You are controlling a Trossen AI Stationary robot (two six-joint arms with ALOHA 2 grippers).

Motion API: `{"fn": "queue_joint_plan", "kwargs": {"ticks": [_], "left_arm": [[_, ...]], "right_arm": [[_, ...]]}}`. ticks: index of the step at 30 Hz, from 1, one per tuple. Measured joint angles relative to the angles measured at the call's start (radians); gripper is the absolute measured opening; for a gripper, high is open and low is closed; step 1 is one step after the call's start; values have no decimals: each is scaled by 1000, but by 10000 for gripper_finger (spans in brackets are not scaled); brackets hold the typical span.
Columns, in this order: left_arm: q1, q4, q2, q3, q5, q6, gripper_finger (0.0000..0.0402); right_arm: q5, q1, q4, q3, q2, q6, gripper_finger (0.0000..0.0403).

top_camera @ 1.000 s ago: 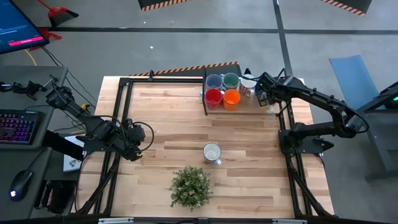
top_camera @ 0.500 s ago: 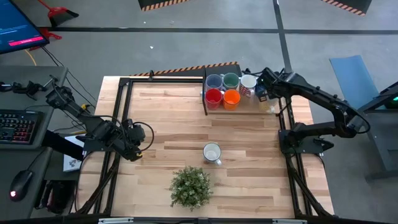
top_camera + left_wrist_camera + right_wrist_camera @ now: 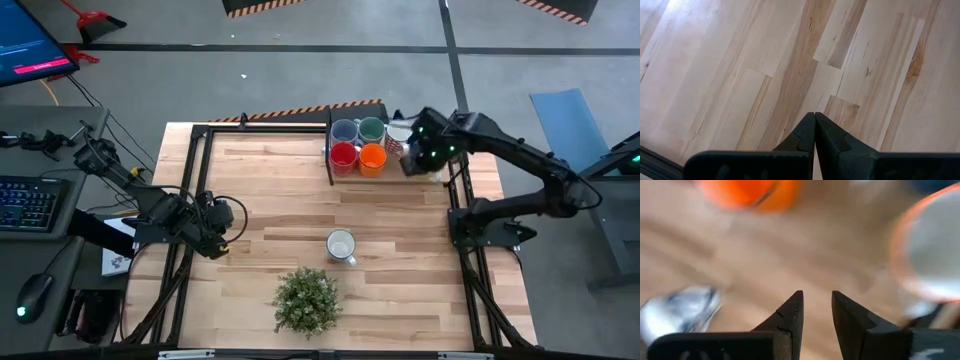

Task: Place coffee mugs
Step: Put the blue patterned mug on the shelf

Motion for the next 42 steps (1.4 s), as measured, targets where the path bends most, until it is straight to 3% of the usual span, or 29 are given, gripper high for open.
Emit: {"fn": "queue_joint_plan", "kwargs": {"ticks": [4, 12, 20, 28, 32, 36, 42], "left_arm": [[0, 0, 0, 0, 0, -9, 0], [0, 1, 0, 0, -1, 30, 0], [0, 2, 0, 0, -2, 53, 0], [0, 2, 0, 0, -5, 53, 0], [0, 6, 0, 0, -5, 44, 0], [0, 8, 0, 0, -4, 44, 0], [0, 7, 0, 0, -4, 45, 0]], "right_arm": [[-68, 158, 0, 0, 0, 60, 83], [28, 504, 3, 0, 0, 222, 83], [149, 735, 95, 0, 0, 452, 83], [335, 816, 295, 0, 1, 500, 83], [412, 822, 460, 0, 3, 405, 83], [412, 823, 583, 0, 3, 316, 83], [414, 823, 638, 0, 56, 334, 83]]}}
